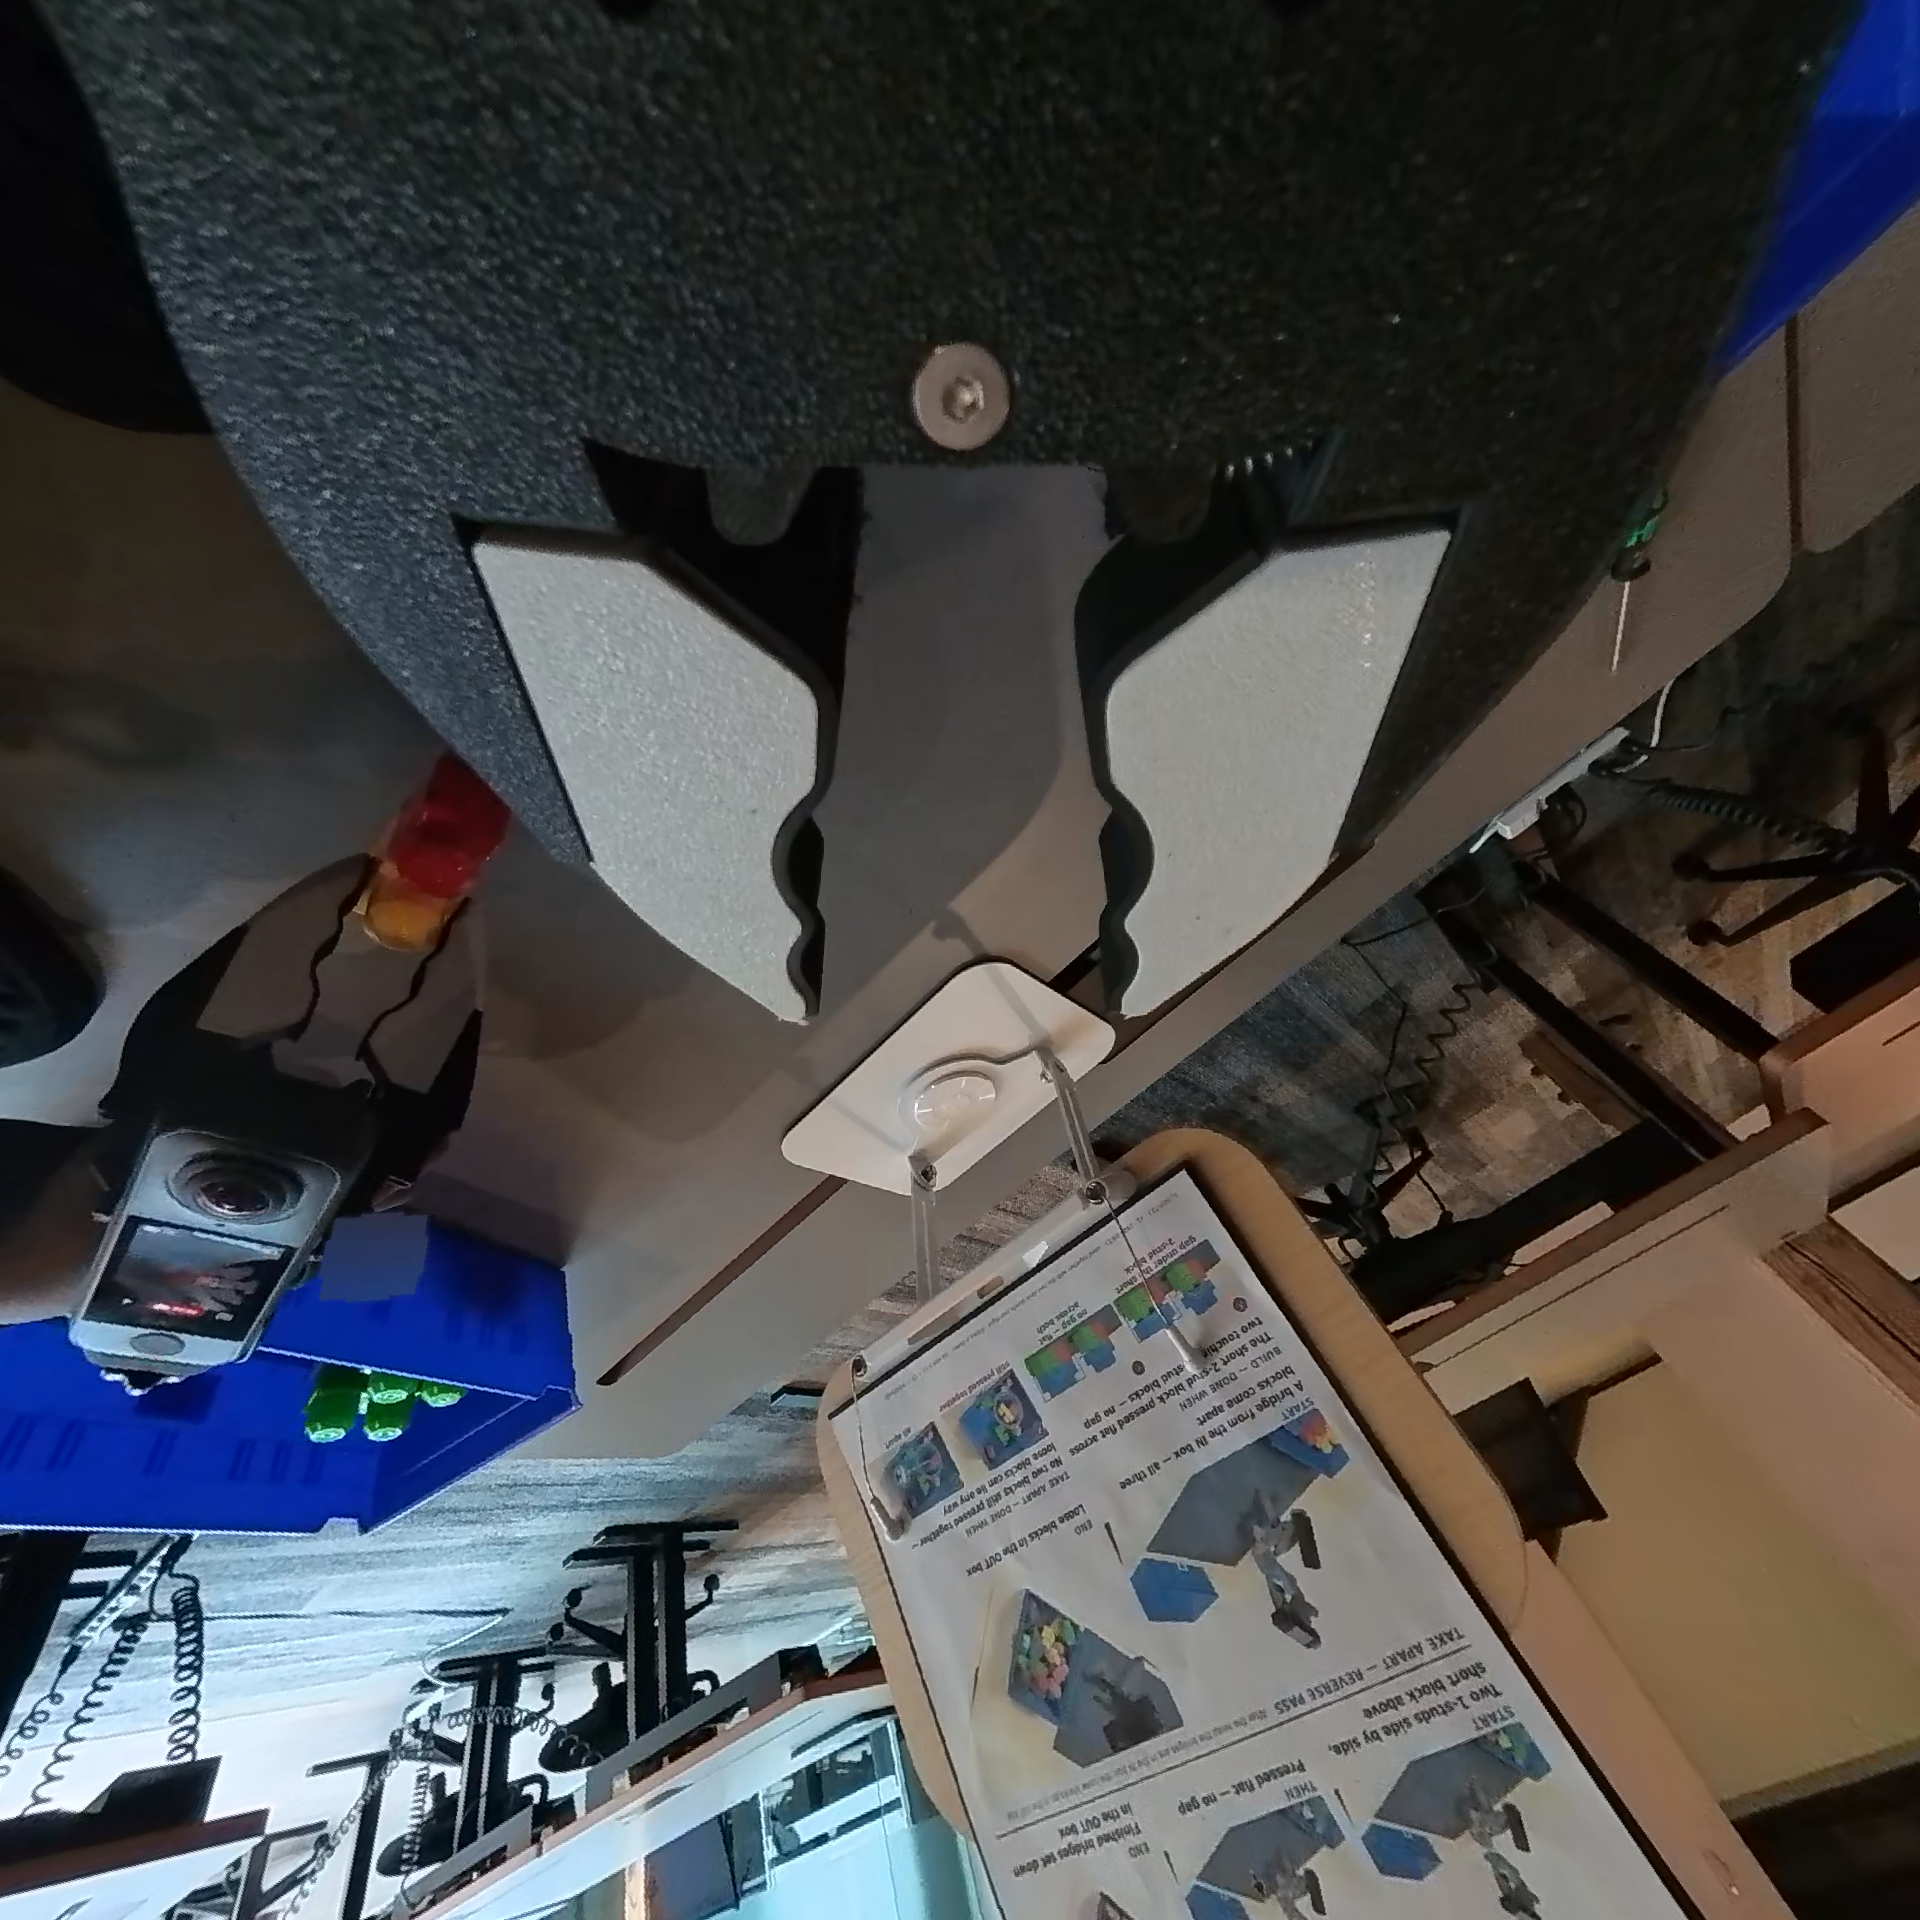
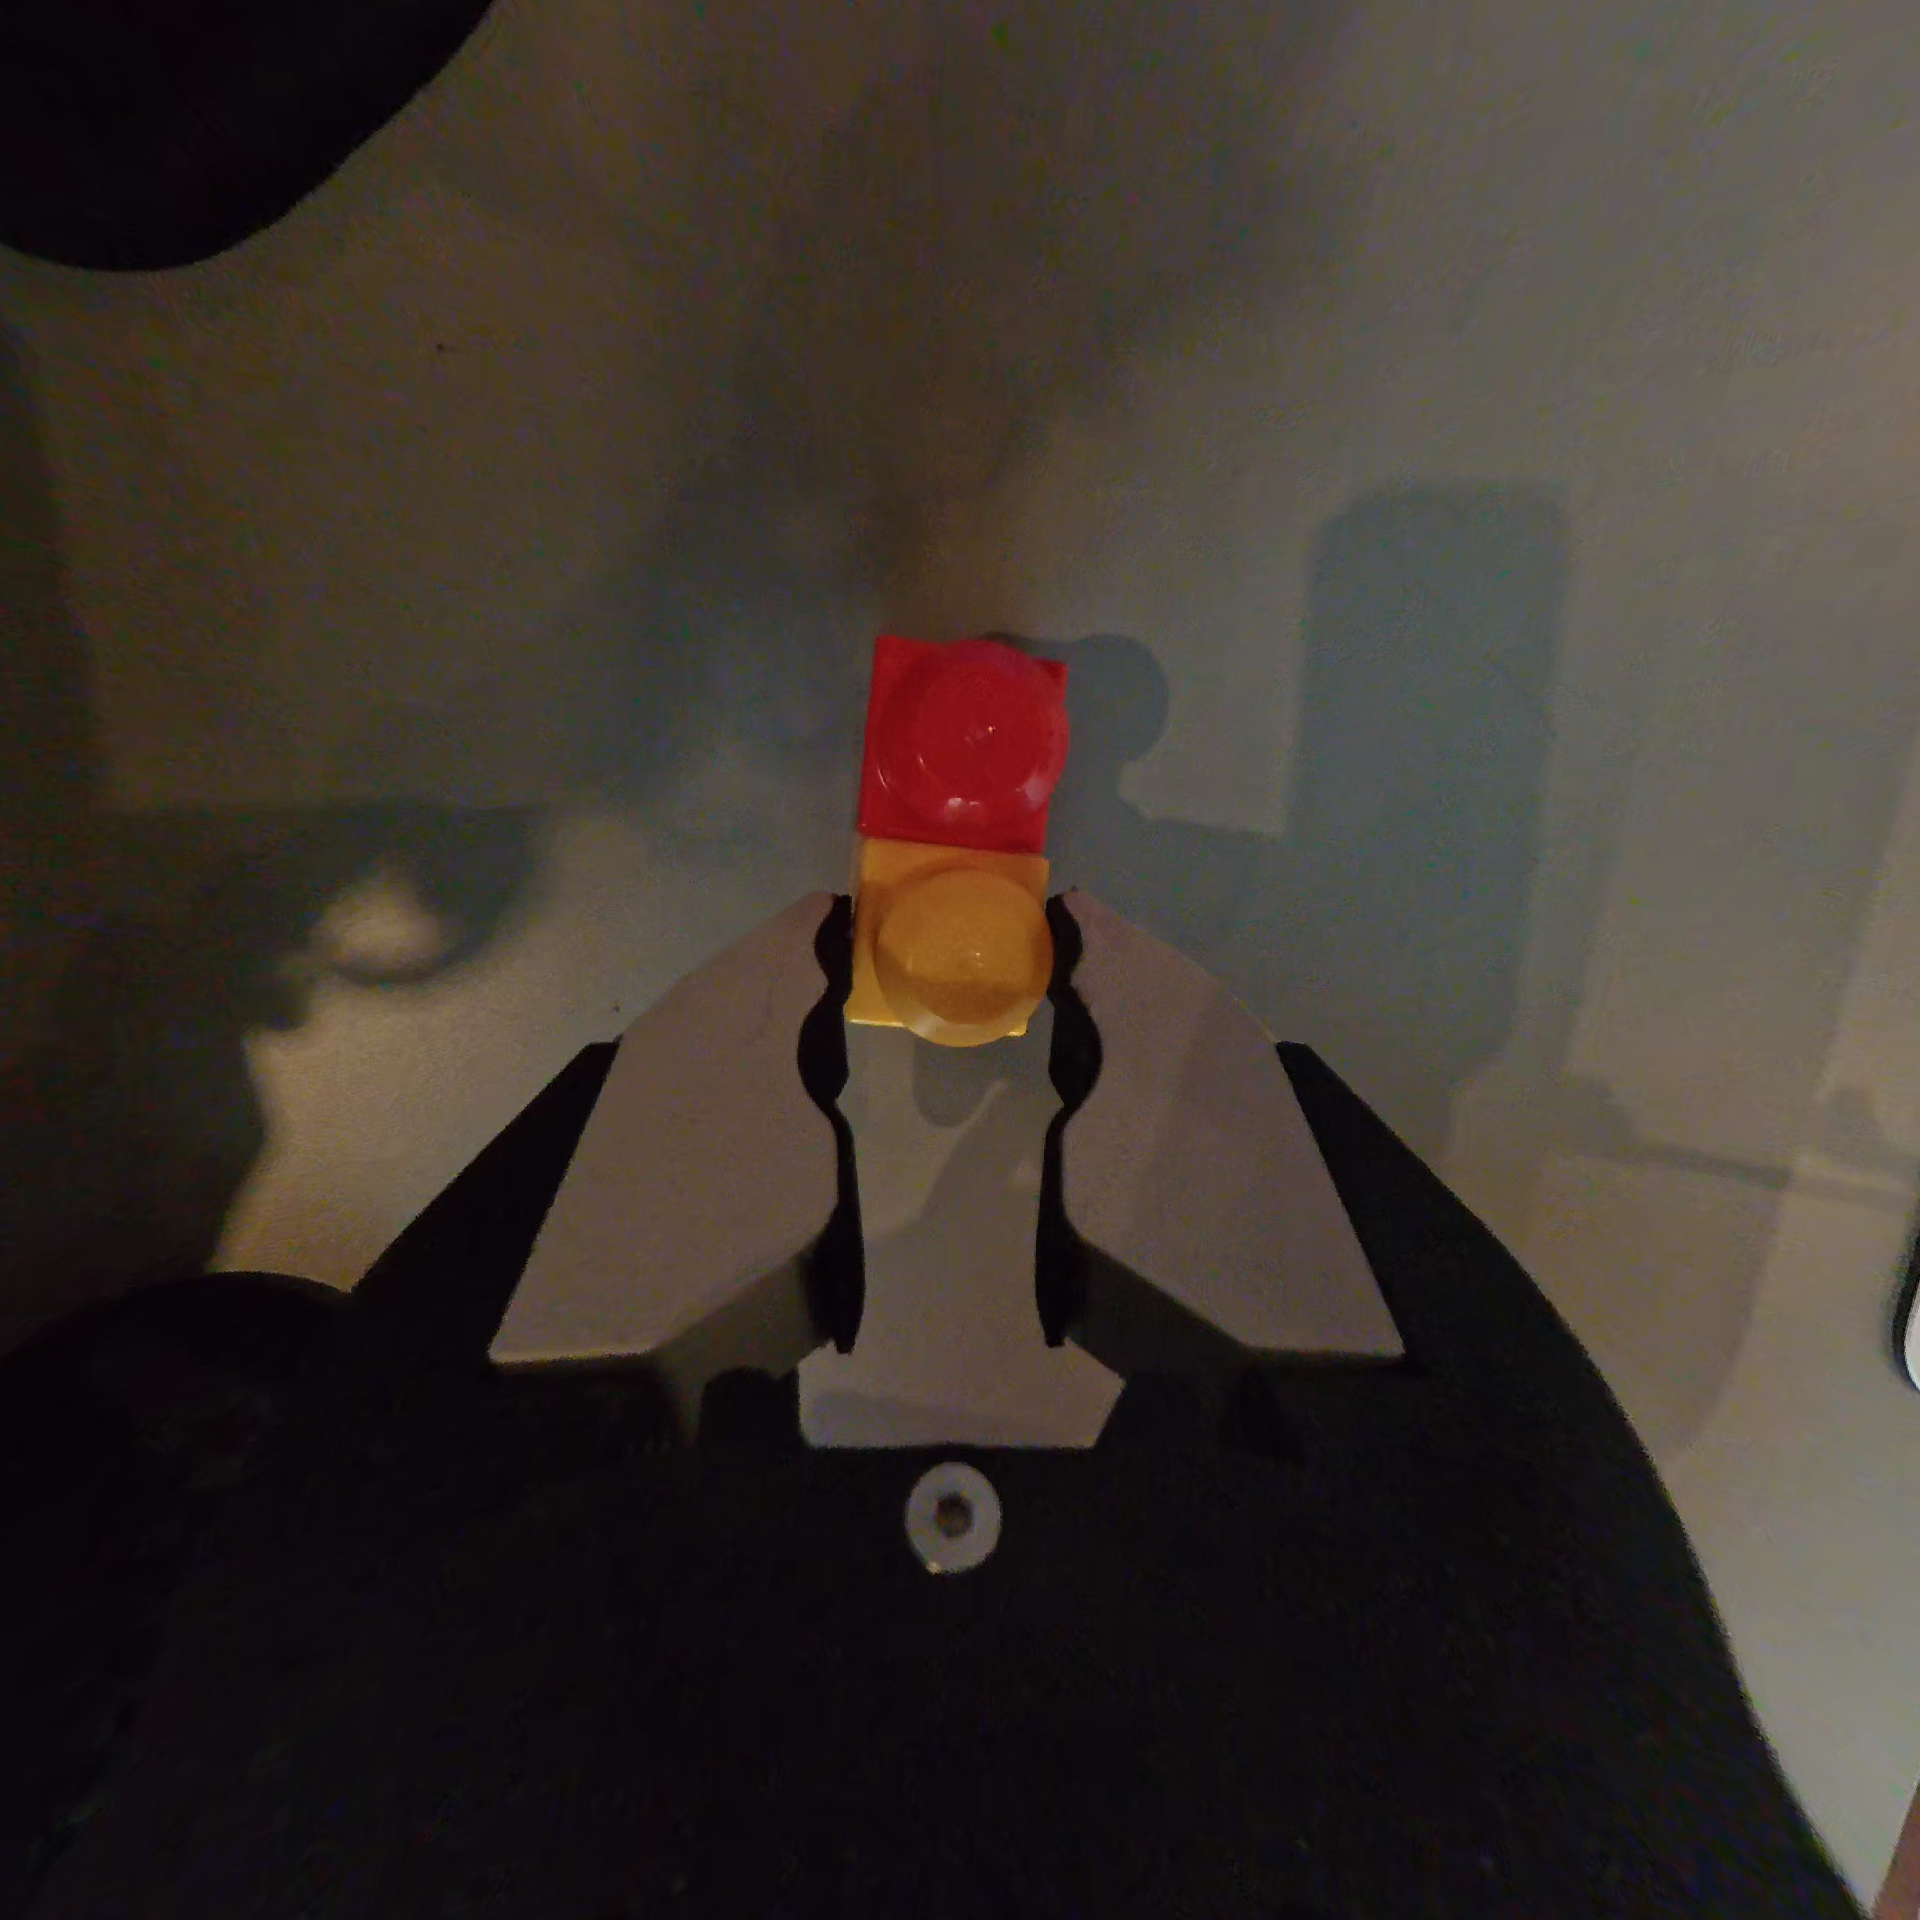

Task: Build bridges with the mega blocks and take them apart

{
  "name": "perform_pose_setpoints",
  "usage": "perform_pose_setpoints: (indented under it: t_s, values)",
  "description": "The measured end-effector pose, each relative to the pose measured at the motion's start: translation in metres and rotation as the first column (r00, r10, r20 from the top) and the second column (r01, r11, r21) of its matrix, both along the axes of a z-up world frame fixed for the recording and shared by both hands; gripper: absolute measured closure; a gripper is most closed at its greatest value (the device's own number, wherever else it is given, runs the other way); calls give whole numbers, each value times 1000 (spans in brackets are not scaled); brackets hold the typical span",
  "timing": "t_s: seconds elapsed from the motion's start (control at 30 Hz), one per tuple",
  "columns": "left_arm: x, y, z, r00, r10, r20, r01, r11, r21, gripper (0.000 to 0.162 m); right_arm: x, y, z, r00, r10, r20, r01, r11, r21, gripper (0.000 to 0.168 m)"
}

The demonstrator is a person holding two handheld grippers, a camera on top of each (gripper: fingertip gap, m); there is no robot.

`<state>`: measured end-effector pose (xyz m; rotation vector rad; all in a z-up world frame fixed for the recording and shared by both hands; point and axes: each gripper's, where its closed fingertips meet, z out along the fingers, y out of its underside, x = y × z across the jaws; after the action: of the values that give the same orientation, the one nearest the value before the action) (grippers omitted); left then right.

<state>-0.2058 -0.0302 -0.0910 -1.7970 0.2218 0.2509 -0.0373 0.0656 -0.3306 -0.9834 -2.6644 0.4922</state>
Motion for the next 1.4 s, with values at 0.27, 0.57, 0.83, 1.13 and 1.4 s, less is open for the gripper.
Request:
perform_pose_setpoints:
  t_s: [0.27, 0.57, 0.83, 1.13, 1.4]
  values:
    - [-2, -1, -1, 1000, 6, 1, -6, 1000, -2, 111, -1, -2, 1, 1000, -1, -5, 0, 1000, -13, 130]
    - [-18, -14, 1, 997, 74, 31, -75, 997, 18, 110, -4, -9, 24, 995, -42, -86, 30, 990, -140, 113]
    - [-82, -58, -13, 931, 350, 100, -352, 936, -4, 111, -3, 3, 65, 962, -131, -239, 79, 973, -215, 99]
    - [-183, -151, -81, 566, 814, 132, -779, 580, -240, 105, -16, 14, 128, 922, -140, -360, 81, 982, -173, 97]
    - [-211, -196, -135, 429, 893, 138, -815, 448, -369, 104, -31, 4, 176, 864, -141, -483, 45, 978, -204, 96]
